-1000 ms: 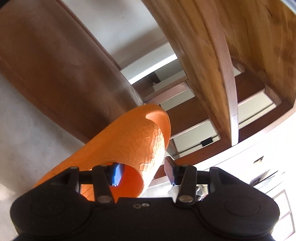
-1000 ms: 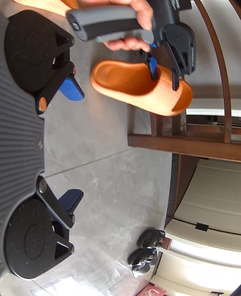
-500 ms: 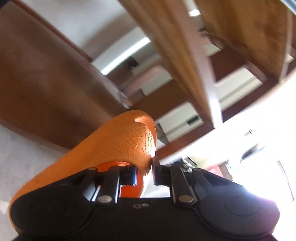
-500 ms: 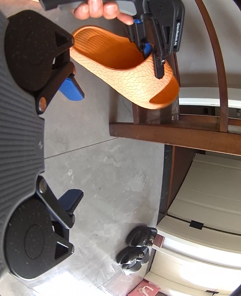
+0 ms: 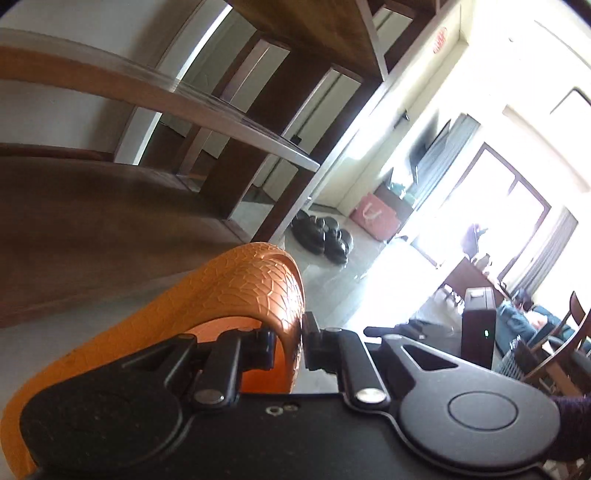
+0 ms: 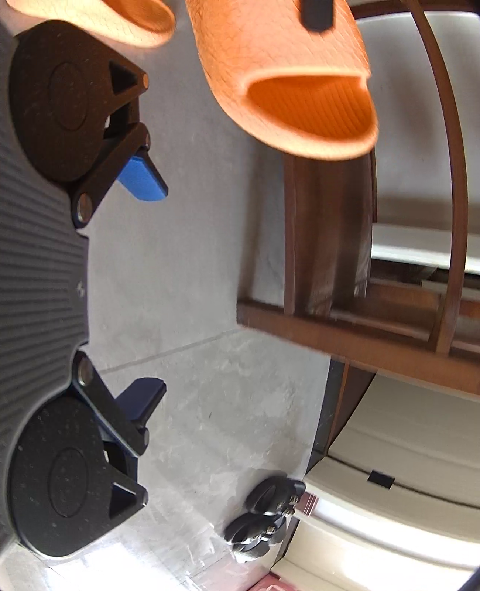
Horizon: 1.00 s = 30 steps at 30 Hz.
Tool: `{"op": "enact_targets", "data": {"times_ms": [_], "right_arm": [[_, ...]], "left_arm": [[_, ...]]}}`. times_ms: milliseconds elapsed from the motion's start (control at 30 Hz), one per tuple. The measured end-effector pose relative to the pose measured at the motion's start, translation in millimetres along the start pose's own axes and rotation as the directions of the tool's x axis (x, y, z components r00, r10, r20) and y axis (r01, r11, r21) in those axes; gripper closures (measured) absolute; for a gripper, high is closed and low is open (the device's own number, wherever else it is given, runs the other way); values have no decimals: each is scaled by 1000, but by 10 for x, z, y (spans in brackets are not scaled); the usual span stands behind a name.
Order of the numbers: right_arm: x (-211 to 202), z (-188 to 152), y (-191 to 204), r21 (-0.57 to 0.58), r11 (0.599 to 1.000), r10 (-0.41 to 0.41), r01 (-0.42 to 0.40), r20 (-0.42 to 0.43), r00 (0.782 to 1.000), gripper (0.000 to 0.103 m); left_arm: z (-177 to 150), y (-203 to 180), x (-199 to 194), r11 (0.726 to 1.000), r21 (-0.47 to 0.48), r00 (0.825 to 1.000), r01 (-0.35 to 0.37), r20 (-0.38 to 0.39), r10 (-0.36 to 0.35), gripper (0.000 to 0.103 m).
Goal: Organize scattered shoes
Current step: 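Place the second orange slide beside the first with the left tool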
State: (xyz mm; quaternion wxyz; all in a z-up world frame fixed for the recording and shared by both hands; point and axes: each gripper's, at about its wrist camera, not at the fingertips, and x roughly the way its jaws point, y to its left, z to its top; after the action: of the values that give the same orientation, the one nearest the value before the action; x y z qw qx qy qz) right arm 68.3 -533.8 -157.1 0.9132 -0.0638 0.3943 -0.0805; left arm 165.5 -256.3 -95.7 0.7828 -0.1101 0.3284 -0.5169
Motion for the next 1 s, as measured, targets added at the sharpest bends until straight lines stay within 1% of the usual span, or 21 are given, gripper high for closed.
{"op": "enact_targets", "data": {"times_ms": [100, 200, 233, 267, 300, 333, 367, 400, 433, 533, 600, 633, 667, 700, 733, 767, 800, 833, 867, 933, 1000], "right_arm": [[-147, 4, 345, -44, 998, 35, -35, -3, 999, 0], [-292, 19, 713, -85, 994, 68, -68, -4, 998, 0], [-347, 24, 871, -96, 992, 85, -86, -13, 996, 0], [-361, 24, 920, -101, 991, 90, -92, -17, 996, 0], [-408, 22, 1051, -118, 988, 100, -102, -26, 995, 0], [-451, 15, 1162, -140, 985, 99, -102, -30, 995, 0], [-495, 8, 1241, -158, 982, 97, -102, -34, 995, 0], [-539, 2, 1319, -175, 979, 96, -101, -38, 995, 0], [-604, -11, 1399, -188, 977, 96, -102, -41, 995, 0], [-789, -73, 1529, -209, 973, 91, -99, -49, 995, 0], [-910, -139, 1573, -213, 972, 85, -95, -55, 995, 0], [-950, -168, 1583, -213, 973, 83, -94, -58, 995, 0], [-958, -186, 1584, -212, 973, 81, -93, -61, 995, 0], [-1006, -228, 1589, -211, 973, 79, -91, -67, 995, 0], [-1055, -270, 1595, -210, 974, 76, -89, -73, 994, 0], [-1073, -284, 1598, -209, 974, 76, -90, -76, 994, 0], [-1107, -321, 1600, -206, 974, 77, -93, -85, 993, 0], [-1139, -360, 1603, -204, 974, 77, -95, -94, 993, 0], [-1157, -380, 1608, -203, 975, 75, -93, -97, 992, 0], [-1192, -430, 1611, -200, 976, 71, -91, -106, 992, 0], [-1213, -474, 1613, -197, 976, 71, -92, -115, 991, 0]], "left_arm": [[-132, 69, -496, 999, 52, 997, -4, -81, 8, 92], [-242, 119, -873, 995, 100, 985, 1, -171, 16, 92], [-285, 128, -1012, 992, 123, 977, 6, -211, 21, 92], [-305, 148, -1095, 990, 137, 971, 12, -240, 21, 92], [-339, 162, -1181, 987, 157, 960, 26, -280, 19, 92], [-381, 174, -1277, 983, 178, 946, 44, -324, 16, 92], [-428, 190, -1359, 978, 196, 927, 68, -375, 11, 92], [-451, 202, -1371, 976, 204, 916, 81, -402, 8, 92], [-493, 216, -1394, 972, 212, 896, 103, -444, 2, 91], [-678, 226, -1373, 941, 286, 800, 183, -599, 26, 91], [-770, 223, -1304, 920, 318, 745, 228, -666, 46, 90], [-856, 209, -1255, 900, 349, 701, 261, -710, 72, 89], [-986, 182, -1173, 866, 396, 640, 307, -759, 121, 88], [-1096, 165, -1138, 838, 425, 599, 342, -786, 154, 88], [-1194, 153, -1125, 815, 445, 568, 371, -803, 181, 88], [-1334, 131, -1079, 772, 479, 524, 417, -821, 226, 86], [-1418, 116, -1072, 746, 498, 504, 443, -826, 252, 82], [-1487, 101, -1023, 704, 530, 498, 472, -820, 284, 78], [-1497, 102, -948, 685, 547, 498, 482, -814, 299, 77], [-1470, 117, -795, 670, 565, 504, 483, -804, 315, 73], [-1459, 98, -718, 644, 583, 492, 495, -799, 346, 69]]}}
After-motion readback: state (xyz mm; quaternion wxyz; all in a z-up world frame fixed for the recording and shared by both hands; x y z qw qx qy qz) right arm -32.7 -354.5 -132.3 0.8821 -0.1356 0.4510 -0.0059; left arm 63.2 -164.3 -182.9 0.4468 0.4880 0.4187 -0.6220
